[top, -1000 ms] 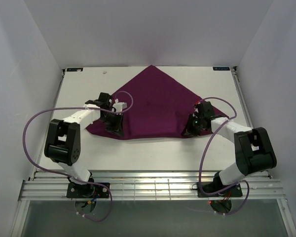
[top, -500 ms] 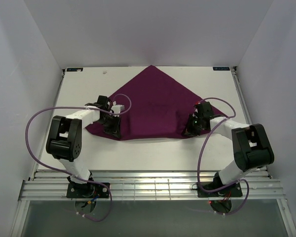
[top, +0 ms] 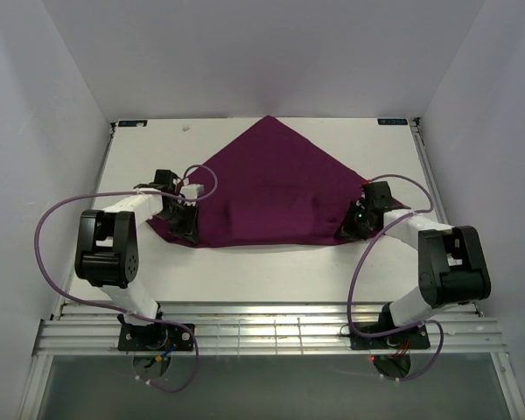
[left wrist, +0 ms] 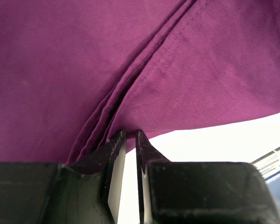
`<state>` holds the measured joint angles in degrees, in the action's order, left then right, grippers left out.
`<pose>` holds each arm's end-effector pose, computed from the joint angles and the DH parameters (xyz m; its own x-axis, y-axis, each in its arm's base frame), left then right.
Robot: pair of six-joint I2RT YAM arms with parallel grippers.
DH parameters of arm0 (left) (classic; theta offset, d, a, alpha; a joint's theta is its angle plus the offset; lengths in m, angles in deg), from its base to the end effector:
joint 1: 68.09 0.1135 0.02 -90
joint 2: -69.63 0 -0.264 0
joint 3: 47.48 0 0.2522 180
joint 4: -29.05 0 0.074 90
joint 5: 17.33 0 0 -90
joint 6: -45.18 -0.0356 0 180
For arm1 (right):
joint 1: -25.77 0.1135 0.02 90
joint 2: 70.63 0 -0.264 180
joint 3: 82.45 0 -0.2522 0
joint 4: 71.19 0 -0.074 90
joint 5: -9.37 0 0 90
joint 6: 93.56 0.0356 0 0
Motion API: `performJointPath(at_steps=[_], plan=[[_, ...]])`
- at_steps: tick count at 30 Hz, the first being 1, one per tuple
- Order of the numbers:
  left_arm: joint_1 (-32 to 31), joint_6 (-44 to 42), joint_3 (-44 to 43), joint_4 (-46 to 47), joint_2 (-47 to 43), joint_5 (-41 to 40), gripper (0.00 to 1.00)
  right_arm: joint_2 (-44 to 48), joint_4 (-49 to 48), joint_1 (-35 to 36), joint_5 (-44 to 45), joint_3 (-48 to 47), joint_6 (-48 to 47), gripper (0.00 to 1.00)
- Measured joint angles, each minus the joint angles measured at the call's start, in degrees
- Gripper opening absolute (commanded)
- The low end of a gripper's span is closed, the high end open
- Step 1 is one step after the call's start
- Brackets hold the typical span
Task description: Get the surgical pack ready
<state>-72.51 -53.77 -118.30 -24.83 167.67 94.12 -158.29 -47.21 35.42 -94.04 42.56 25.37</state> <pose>0.2959 -0.0359 0.1537 -0.9531 0.2189 -0.2090 0.2798 0.9005 -0.3328 0.2759 0.0553 0.1504 -0.8604 0.3310 -0.3874 0.1456 0.8883 0.4355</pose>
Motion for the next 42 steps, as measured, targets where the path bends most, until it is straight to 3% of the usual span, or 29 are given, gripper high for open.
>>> performJointPath(at_steps=[22, 29, 35, 42], plan=[[3.26, -1.81, 0.00, -0.11, 0.00, 0.17, 0.27, 4.15, 8.11, -16.65, 9.66, -0.24, -4.72, 0.08], [6.23, -1.81, -2.69, -1.66, 0.00, -0.04, 0.37, 4.20, 11.96, -20.11, 13.66, -4.04, -7.89, 0.08], [6.73, -1.46, -9.64, -3.28, -1.88, 1.51, 0.39, 4.83, 13.84, -16.79, 14.91, -10.86, -11.30, 0.08], [8.00, -0.74, -11.19, -4.63, -7.96, 0.74, 0.42, 2.95, 11.45, -4.17, 10.12, -20.74, -15.72, 0.08]])
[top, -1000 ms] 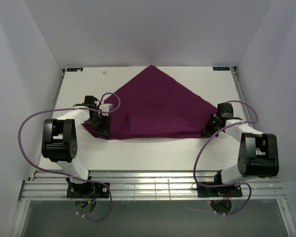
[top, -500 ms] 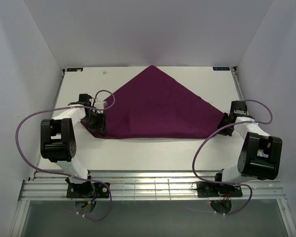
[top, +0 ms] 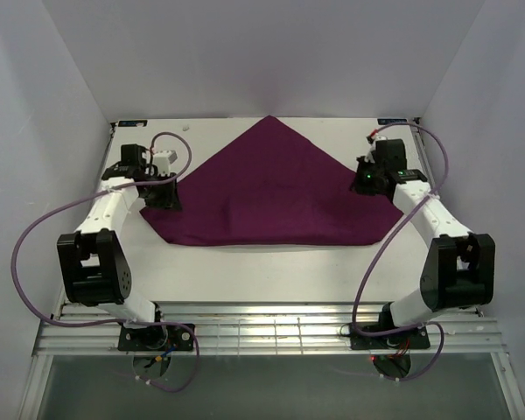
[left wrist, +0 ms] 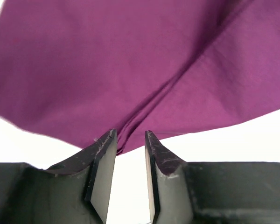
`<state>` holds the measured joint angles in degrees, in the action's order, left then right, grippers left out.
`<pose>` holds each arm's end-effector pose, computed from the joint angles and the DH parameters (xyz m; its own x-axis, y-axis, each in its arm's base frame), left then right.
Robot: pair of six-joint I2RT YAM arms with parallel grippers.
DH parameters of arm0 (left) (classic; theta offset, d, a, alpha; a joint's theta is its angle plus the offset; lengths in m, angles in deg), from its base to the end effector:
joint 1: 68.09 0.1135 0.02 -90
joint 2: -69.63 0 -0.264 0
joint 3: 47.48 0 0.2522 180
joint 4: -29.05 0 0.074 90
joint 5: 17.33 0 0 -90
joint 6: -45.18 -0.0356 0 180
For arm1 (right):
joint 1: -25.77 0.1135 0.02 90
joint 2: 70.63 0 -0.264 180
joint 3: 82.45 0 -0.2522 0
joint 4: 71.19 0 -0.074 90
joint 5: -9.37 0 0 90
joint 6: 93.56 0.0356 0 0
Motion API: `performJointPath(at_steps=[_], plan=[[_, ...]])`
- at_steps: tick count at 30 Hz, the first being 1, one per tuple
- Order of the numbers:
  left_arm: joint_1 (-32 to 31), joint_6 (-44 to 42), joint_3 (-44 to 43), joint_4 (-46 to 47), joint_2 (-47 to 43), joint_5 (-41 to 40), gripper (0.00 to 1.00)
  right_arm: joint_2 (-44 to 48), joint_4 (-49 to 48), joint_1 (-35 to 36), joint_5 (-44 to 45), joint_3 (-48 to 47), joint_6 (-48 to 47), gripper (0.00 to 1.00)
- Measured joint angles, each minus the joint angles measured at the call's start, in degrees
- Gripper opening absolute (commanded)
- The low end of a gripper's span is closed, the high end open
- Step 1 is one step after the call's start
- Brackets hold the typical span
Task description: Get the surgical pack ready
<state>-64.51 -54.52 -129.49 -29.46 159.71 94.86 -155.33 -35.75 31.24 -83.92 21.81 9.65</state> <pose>0.3128 0.0061 0.2439 -0.8872 0.1008 -0.4502 0.2450 0.9298 -0.2746 0.3213 0.0328 0.2605 -0.7091 0.1613 -0.6864 0.0268 0.9789 0.2024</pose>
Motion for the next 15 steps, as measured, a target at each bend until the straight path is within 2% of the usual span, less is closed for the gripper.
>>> performJointPath(at_steps=[4, 8, 12, 15], plan=[[2.54, 2.73, 0.00, 0.07, -0.09, -3.78, 0.51, -3.21, -3.06, 5.01, -4.74, -4.72, -0.90, 0.08], [8.83, 5.97, -0.04, 0.39, 1.81, -6.58, 0.58, -5.70, -4.02, 5.11, -4.92, -6.86, -0.81, 0.08], [15.32, 9.14, -1.20, 1.33, 6.91, -8.17, 0.60, -8.20, -4.02, 4.63, -4.76, -8.02, -0.83, 0.08], [17.73, 10.27, -3.08, 2.58, 11.96, -8.57, 0.60, -9.20, -4.13, 4.61, -4.74, -8.04, -0.83, 0.08]])
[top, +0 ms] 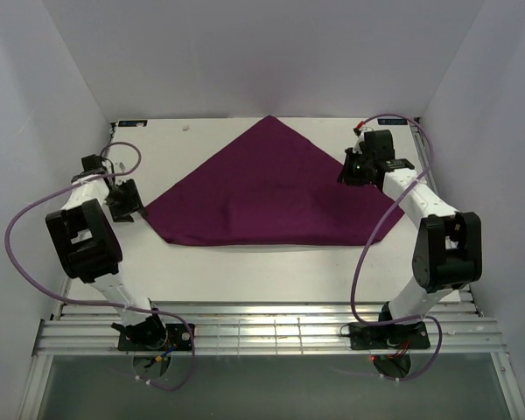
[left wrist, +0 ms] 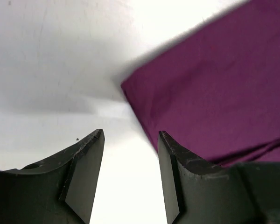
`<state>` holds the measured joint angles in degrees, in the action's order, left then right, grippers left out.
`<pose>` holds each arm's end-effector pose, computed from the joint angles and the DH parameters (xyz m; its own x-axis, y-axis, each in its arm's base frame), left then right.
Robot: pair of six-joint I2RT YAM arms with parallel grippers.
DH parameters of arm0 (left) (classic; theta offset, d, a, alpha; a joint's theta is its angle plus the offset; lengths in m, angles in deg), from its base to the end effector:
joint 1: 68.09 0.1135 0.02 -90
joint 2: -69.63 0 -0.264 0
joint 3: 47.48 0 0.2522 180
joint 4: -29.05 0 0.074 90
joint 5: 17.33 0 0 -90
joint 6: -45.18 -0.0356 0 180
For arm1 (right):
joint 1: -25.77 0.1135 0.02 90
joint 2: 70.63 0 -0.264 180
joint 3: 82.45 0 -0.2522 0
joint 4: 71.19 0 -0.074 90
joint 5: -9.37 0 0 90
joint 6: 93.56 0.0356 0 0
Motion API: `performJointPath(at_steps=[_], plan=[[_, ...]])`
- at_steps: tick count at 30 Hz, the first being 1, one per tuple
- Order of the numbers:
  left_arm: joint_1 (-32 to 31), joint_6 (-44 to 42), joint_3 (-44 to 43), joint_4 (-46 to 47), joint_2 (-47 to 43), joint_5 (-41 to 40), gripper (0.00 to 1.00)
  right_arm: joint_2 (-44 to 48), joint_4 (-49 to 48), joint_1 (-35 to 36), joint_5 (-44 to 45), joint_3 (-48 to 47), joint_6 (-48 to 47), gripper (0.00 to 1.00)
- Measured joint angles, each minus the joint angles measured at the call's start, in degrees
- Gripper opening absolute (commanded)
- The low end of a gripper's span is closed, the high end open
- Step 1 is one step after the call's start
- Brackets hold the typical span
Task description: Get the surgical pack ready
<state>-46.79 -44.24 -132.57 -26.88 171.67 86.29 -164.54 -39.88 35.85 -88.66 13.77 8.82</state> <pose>0.3275 0.1187 0.1944 -0.8874 -0.3566 -0.2921 -0.2975 0.9271 -0.2280 0.3616 0.0693 0.2602 -0.6957 0.0919 -0.7124 -0.1303 0.9592 0.2510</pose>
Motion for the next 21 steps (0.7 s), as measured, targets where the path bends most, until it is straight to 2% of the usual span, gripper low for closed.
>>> performJointPath(at_steps=[9, 15, 18, 21], plan=[[-0.31, 1.49, -5.20, 3.21, 9.77, 0.72, 0.60, -0.22, -0.39, 0.02, 0.74, 0.02, 0.02, 0.08], [-0.26, 2.01, -7.82, 5.11, 11.96, 1.88, 0.55, -0.96, -1.20, 0.02, 1.05, 0.02, 0.70, 0.08], [-0.24, 2.01, -7.45, 5.55, 11.98, 4.55, 0.48, -1.09, -1.18, 0.02, 1.51, 0.02, 1.14, 0.08], [-0.26, 2.01, -6.05, 5.95, 11.61, 8.57, 0.47, -1.09, -1.14, 0.02, 2.23, 0.02, 1.44, 0.08]])
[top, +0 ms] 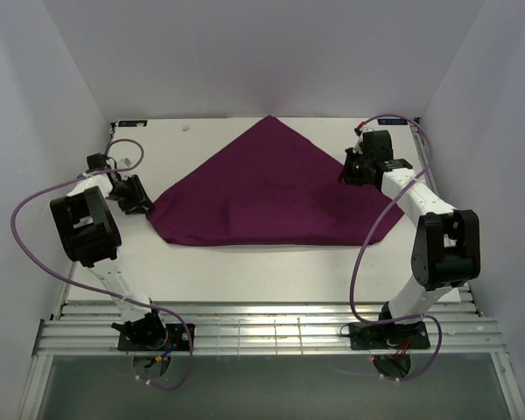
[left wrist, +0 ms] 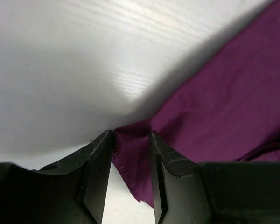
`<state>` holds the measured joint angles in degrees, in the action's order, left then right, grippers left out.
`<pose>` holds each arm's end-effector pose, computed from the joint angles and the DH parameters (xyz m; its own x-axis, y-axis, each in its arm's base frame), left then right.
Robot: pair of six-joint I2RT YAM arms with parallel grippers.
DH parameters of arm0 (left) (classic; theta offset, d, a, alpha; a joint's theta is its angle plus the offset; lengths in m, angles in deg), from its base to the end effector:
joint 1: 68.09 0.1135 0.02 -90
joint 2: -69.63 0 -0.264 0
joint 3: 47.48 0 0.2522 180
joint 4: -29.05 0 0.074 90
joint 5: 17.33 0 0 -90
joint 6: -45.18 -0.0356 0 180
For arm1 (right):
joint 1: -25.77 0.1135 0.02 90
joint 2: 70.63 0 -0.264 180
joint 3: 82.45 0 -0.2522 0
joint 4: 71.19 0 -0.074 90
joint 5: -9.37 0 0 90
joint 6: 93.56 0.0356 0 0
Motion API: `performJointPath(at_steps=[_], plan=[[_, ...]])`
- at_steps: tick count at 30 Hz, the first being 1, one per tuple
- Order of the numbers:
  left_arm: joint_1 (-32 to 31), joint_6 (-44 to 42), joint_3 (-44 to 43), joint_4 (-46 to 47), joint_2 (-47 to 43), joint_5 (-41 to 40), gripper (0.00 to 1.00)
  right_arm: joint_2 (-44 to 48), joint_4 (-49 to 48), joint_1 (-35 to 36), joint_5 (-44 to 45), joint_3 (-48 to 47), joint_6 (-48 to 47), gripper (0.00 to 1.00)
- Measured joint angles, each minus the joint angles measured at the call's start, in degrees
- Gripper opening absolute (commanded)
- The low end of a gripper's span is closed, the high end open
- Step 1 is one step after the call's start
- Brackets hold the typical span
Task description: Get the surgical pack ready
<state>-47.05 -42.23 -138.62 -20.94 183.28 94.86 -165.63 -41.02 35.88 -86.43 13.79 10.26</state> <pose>0.3698 0.1278 0.1568 -0.8790 -0.3829 -0.2841 -0.2664 0.8886 -0.3734 0.3660 0.0689 0.2550 -0.6919 0.1180 -0.7123 -0.0865 0.9659 0.2441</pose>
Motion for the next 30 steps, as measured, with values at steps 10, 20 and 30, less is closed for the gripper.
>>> performJointPath(at_steps=[10, 20, 30], plan=[[0.00, -0.20, 4.90, -0.81, -2.75, 2.75, 0.49, 1.33, 0.20, 0.00, 1.84, 0.92, 0.35, 0.08], [3.43, 0.35, 3.50, -3.21, -3.15, -0.66, 0.60, 4.22, 0.59, 0.00, 2.89, 2.49, 0.07, 0.08], [4.15, 0.35, 2.40, -3.78, -2.05, 0.85, 0.59, 4.22, 1.11, 0.00, 2.86, 3.37, 0.09, 0.08]])
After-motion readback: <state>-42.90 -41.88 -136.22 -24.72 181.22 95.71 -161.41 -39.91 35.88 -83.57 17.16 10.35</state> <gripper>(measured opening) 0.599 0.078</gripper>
